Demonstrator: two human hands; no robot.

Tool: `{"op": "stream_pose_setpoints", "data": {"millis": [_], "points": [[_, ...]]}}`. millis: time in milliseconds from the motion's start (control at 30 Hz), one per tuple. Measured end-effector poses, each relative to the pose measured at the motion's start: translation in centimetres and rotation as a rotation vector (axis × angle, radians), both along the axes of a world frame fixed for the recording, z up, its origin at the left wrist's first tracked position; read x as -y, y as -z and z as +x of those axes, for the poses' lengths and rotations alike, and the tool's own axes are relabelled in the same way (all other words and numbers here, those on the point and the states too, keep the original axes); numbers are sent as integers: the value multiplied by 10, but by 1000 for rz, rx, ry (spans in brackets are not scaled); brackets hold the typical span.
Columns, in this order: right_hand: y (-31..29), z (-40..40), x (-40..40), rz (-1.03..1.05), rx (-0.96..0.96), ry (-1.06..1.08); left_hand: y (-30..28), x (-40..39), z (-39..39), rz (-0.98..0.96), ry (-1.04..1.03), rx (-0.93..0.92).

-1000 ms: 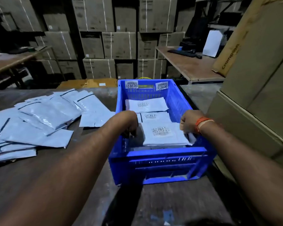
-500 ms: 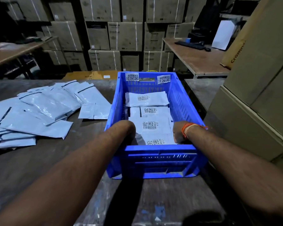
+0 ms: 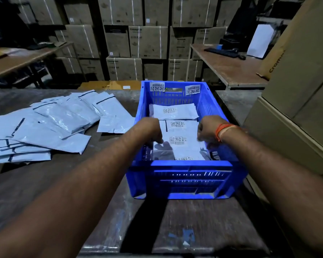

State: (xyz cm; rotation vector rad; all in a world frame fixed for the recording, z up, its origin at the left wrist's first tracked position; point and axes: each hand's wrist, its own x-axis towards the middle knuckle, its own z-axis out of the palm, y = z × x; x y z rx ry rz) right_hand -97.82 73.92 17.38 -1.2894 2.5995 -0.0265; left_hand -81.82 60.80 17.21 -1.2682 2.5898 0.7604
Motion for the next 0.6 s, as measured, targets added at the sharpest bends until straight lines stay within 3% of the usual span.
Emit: {"op": "stream_pose_setpoints", "data": {"millis": [133, 300, 400, 600], "points": [[-31, 26, 31, -267, 259, 10, -37, 21, 23, -21, -67, -246], [-53, 82, 99, -284, -61, -231, -51, 61, 78, -58, -194, -393], [-57, 120, 141, -290, -137, -285, -48, 90, 105, -40, -225, -406], [-28, 172, 224, -240, 61, -211, -18, 164, 140, -95, -138, -301]]}}
